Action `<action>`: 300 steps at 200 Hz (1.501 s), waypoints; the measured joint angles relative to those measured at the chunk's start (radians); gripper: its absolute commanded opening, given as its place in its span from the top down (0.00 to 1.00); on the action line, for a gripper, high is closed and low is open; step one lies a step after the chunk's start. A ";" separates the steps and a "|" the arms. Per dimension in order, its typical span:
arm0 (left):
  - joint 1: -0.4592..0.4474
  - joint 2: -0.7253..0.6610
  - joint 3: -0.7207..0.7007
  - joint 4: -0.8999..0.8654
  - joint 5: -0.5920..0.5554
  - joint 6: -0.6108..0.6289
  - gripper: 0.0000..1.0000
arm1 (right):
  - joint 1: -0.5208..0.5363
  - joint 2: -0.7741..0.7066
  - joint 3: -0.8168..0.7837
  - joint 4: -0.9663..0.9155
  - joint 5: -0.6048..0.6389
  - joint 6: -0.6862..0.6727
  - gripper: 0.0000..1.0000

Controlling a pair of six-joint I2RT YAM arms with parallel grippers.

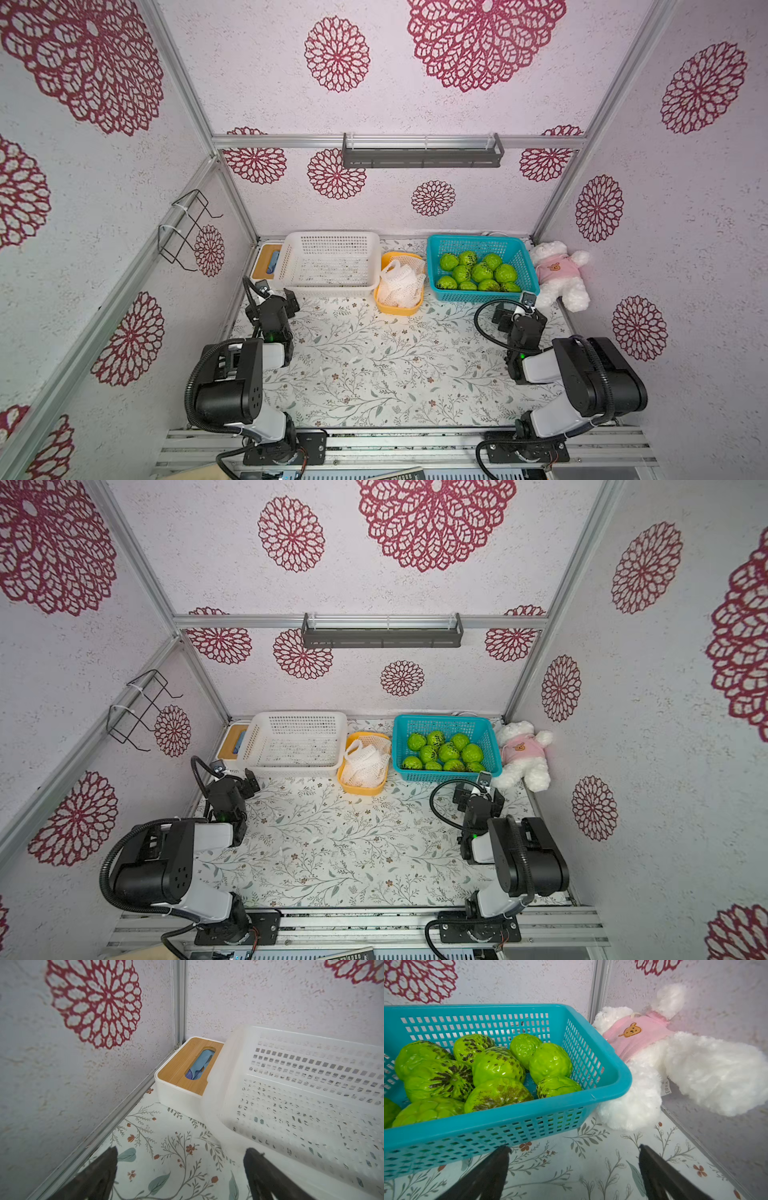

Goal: Sleeve custard apples in foam nets
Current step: Pick up the custard apple from the basket.

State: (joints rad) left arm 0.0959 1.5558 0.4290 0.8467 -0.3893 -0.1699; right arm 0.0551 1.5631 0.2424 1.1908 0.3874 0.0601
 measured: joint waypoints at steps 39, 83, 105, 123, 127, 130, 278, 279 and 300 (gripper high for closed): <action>0.000 0.000 0.000 0.000 0.002 0.000 0.03 | 0.000 0.000 0.000 0.000 0.000 0.000 0.01; 0.000 0.000 0.000 0.000 0.005 0.000 0.03 | 0.000 0.000 0.000 0.000 0.000 0.000 0.01; 0.000 0.000 0.000 0.000 0.008 0.000 0.03 | 0.000 0.000 0.000 0.000 0.000 0.000 0.01; 0.000 0.000 0.000 0.000 0.009 0.000 0.03 | 0.000 0.000 0.000 0.000 0.000 0.000 0.01; 0.000 0.000 0.000 0.000 0.010 0.000 0.03 | 0.000 0.000 0.000 0.000 0.000 0.000 0.01; 0.000 0.000 0.000 0.000 0.011 0.000 0.03 | 0.000 0.000 0.000 0.000 0.000 0.000 0.01; 0.003 -0.105 -0.019 -0.076 0.060 0.002 0.03 | 0.000 -0.125 -0.005 -0.108 -0.059 -0.020 0.01; 0.003 -0.110 -0.019 -0.079 0.061 0.002 0.03 | 0.000 -0.137 -0.004 -0.117 -0.061 -0.021 0.01; 0.003 -0.277 -0.016 -0.172 0.087 0.004 0.03 | 0.001 -0.330 0.025 -0.266 -0.097 -0.024 0.01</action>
State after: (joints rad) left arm 0.0990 1.2785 0.4126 0.6743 -0.3019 -0.1661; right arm 0.0559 1.2327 0.2672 0.9249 0.2905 0.0357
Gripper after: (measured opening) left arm 0.975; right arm 0.989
